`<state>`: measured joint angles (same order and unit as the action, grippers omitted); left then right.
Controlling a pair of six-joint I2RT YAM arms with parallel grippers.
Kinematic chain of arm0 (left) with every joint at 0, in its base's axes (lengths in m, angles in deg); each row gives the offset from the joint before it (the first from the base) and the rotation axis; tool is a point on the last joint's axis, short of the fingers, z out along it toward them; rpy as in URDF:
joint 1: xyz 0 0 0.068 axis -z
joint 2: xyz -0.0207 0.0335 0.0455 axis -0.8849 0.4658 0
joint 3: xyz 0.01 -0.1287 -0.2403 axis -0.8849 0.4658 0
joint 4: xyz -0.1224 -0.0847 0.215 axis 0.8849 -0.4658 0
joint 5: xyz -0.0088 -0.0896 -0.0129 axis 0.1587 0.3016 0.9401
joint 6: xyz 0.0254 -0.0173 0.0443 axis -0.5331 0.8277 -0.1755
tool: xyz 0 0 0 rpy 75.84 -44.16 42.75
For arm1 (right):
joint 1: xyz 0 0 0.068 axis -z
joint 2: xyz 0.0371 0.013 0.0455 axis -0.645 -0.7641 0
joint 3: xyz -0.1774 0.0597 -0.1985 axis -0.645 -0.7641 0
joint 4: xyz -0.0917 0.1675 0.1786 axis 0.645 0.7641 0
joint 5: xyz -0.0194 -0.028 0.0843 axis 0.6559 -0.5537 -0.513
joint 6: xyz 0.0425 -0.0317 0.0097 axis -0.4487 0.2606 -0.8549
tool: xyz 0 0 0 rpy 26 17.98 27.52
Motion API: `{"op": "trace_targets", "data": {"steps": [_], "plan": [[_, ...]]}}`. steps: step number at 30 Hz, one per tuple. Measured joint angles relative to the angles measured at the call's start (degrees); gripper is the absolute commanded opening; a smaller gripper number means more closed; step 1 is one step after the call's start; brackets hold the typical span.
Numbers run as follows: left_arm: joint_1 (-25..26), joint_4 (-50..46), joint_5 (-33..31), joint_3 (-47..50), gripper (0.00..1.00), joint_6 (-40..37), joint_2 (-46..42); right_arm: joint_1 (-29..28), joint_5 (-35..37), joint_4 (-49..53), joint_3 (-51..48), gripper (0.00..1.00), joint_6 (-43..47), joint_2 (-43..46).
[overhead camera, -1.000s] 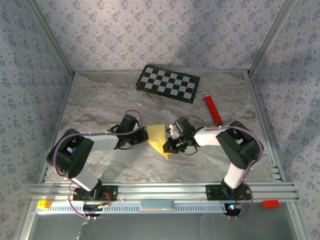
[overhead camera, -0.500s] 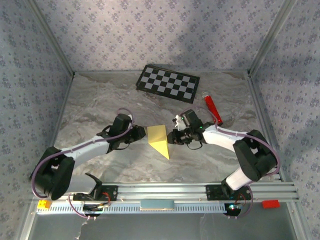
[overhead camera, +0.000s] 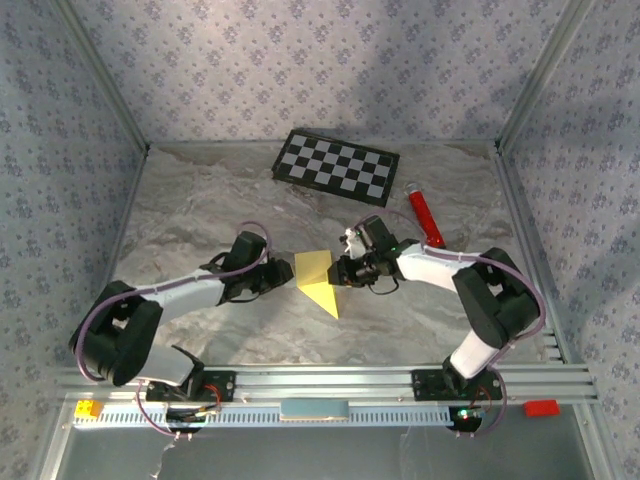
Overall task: Fold a paper plane with a square sheet of paper (pick it up from the middle)
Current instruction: Fourth fold the wing at the center of the table.
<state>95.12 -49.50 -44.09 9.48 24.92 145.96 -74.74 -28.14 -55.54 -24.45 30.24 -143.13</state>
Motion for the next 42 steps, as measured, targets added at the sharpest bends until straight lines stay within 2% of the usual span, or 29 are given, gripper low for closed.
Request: {"op": "trace_targets", "data": {"steps": [12, 25, 42], "plan": [[-1.07, 0.39, 4.22, -2.03, 0.35, 0.96, 3.91, -0.35, -1.44, -0.09, 0.33, 0.02, 1.11, -2.4], [-3.21, 3.28, 10.25, -4.94, 0.45, 2.45, 9.05, 1.79, -5.86, -6.27, -3.13, 0.0, -0.31, 1.03], [-3.26, 6.71, 12.98, -7.21, 0.45, 5.2, 14.27, 3.1, -8.13, -10.43, -5.81, 0.0, -1.77, 1.92]]}}
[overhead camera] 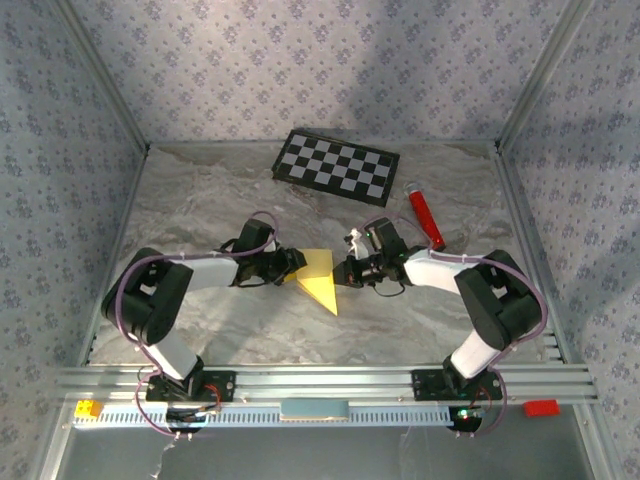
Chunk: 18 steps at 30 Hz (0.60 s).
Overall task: Fold a paper plane with a square sheet of paper (pick it up from the middle)
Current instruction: Fourth fold the wing at the center of the table.
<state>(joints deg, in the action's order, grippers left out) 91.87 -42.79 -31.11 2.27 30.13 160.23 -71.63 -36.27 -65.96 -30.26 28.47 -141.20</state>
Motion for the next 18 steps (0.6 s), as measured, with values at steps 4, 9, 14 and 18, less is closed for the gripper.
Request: {"op": "trace_targets", "data": {"steps": [4, 9, 14, 18], "plan": [[0.0, 0.9, 0.44, -0.87, 0.38, 0.74, 1.25, 0.22, -0.42, -0.66, -0.26, 0.0, -0.04, 0.07], [0.0, 2.16, 1.2, -1.97, 0.2, 1.42, 2.32, 0.5, -0.59, -1.03, -0.5, 0.0, -0.04, 0.07], [0.0, 3.56, 1.27, -1.99, 0.06, 2.43, 2.32, 0.59, 0.09, -0.37, -0.68, 0.08, 0.22, 0.07], [0.0, 4.83, -0.57, -0.98, 0.01, 4.13, 1.77, 0.22, 3.82, 3.89, -0.52, 0.2, 2.47, 0.76]]}}
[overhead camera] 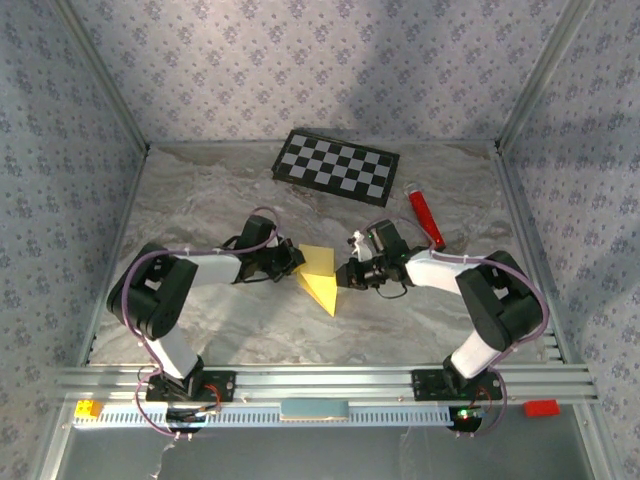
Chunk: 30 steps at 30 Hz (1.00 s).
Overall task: Fold a paper plane with a square sheet of paper (pick it up from the middle)
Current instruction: Fourth fold the wing at the center of the table.
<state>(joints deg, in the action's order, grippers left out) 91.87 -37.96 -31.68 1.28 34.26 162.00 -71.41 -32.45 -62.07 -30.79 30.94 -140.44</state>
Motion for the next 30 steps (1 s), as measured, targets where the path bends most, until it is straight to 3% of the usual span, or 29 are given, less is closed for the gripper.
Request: {"op": "trace_targets", "data": {"steps": [2, 8, 11, 14, 16, 20, 30], "plan": [[0.04, 0.15, -1.9, 1.42, 0.01, 1.2, -1.18, -0.52, 3.48, 2.67, 0.0, 0.27, 1.36, 1.81], [1.53, -1.33, -8.55, 3.63, 0.02, 3.61, -7.32, -3.56, 14.03, 6.67, 0.0, 0.32, 5.25, 10.97], [3.41, -2.4, -11.69, 3.63, 0.02, 4.76, -9.94, -9.77, 21.53, 4.37, -1.53, 0.33, 8.55, 14.69], [5.29, -2.71, -14.69, 3.89, 0.02, 6.05, -11.5, -19.5, 31.43, -0.94, -5.49, 0.35, 13.66, 16.87], [6.19, -2.75, -16.11, 4.46, 0.02, 6.75, -12.26, -23.96, 36.76, -4.09, -8.0, 0.35, 16.59, 16.98], [6.82, -3.02, -17.88, 5.53, 0.02, 7.78, -13.29, -27.36, 44.35, -8.24, -9.42, 0.36, 21.79, 14.91], [6.88, -4.09, -19.82, 5.77, 0.03, 8.26, -15.89, -32.7, 53.46, -10.78, -3.76, 0.38, 27.82, 4.04]]}}
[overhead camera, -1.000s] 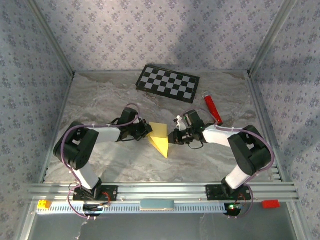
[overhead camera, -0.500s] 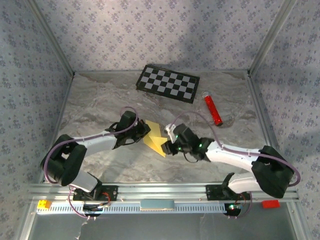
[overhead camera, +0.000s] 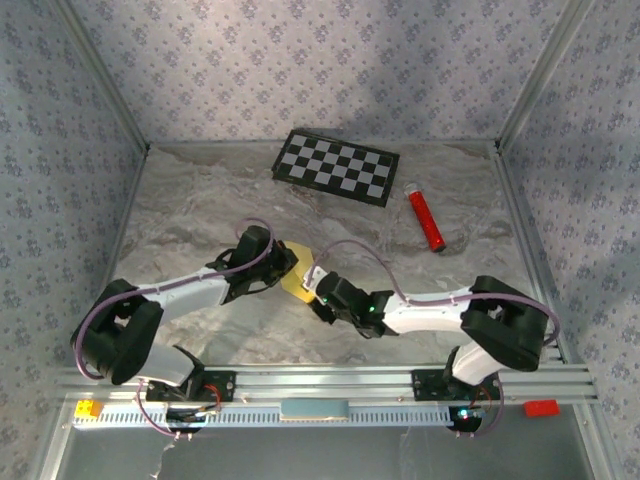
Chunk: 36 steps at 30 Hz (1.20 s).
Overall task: Fold a paper plane with a square sheet of paper (pick it up from the middle)
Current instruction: Fourth fold the wing at the center of the table.
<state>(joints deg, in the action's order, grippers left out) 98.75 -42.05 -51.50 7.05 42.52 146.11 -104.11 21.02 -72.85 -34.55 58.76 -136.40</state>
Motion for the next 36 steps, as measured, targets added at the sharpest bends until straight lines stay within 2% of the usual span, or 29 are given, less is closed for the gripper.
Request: {"op": "trace_targets", "data": {"steps": [9, 13, 22, 29, 36], "plan": [[0.04, -0.22, -0.33, 0.0, 0.04, 0.39, 0.0, -1.99, 6.51, -0.07, 4.22, 0.37, 0.39, -8.17], [0.04, -0.61, -0.33, 0.0, 0.04, 0.39, 0.0, -1.99, 8.87, -0.13, 4.22, 0.3, -0.24, -8.44], [0.04, -1.53, -0.74, 0.0, 0.04, 0.37, 0.0, -1.99, 8.85, -0.11, 4.2, 0.28, -2.01, -8.41], [0.04, -1.7, -0.9, 0.0, 0.04, 0.39, 0.0, -1.99, 8.59, -0.15, 4.13, 0.2, -3.17, -8.37], [0.04, -2.12, -0.96, 0.0, 0.04, 0.39, 0.0, -1.99, 8.28, -0.15, 4.04, 0.22, -3.52, -8.26]]}}
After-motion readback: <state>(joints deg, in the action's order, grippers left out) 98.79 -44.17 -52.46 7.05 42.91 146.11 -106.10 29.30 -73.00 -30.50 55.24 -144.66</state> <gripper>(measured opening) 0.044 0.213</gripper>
